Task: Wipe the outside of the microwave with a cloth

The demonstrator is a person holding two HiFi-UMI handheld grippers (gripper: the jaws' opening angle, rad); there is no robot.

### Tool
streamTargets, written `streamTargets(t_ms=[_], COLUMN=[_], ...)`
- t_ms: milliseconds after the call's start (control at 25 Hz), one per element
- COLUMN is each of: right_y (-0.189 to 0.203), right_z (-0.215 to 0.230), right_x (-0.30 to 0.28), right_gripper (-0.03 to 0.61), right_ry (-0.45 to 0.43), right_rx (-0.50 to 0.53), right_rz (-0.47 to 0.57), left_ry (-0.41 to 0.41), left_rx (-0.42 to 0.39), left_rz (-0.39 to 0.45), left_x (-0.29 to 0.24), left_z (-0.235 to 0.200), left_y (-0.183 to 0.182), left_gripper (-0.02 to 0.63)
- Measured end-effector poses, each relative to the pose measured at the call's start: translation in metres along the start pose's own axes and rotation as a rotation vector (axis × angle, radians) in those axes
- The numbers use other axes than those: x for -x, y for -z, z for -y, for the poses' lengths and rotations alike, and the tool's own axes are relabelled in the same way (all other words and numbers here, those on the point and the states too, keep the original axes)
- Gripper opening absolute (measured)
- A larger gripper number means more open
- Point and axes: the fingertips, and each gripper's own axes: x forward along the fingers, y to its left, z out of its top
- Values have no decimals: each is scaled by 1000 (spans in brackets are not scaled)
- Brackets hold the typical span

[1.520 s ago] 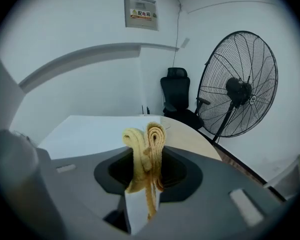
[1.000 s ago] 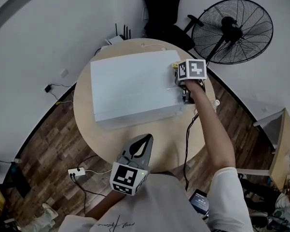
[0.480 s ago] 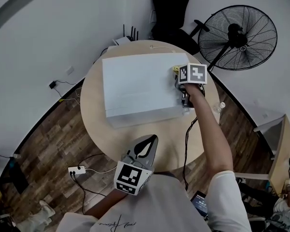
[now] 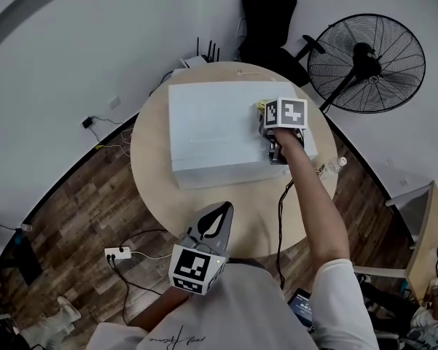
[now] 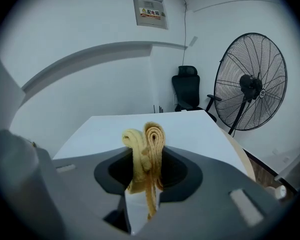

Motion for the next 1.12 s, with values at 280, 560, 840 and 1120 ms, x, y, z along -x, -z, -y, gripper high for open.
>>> streamTargets(t_ms=[280,560,840,1120], right_y=[1,8,10,12], right_z=[-33,-80,-127,-177], right_x=[-3,-5,-10,-15], right_gripper=[127,127,127,127], right_ry=[-24,-72,-120,-186], right_rx=[15,66,107,150], right_rz=[10,3,-4,-8], left_ry=[-25,-41,-60,-108], left_rx=[6,18,23,27], left_rz=[-9,12,23,32], left_x=[13,23,33,48], left_z=[-10,-14,-21,-34], left_y=[5,5,3,3], left_gripper=[-12,-11,-12,-12])
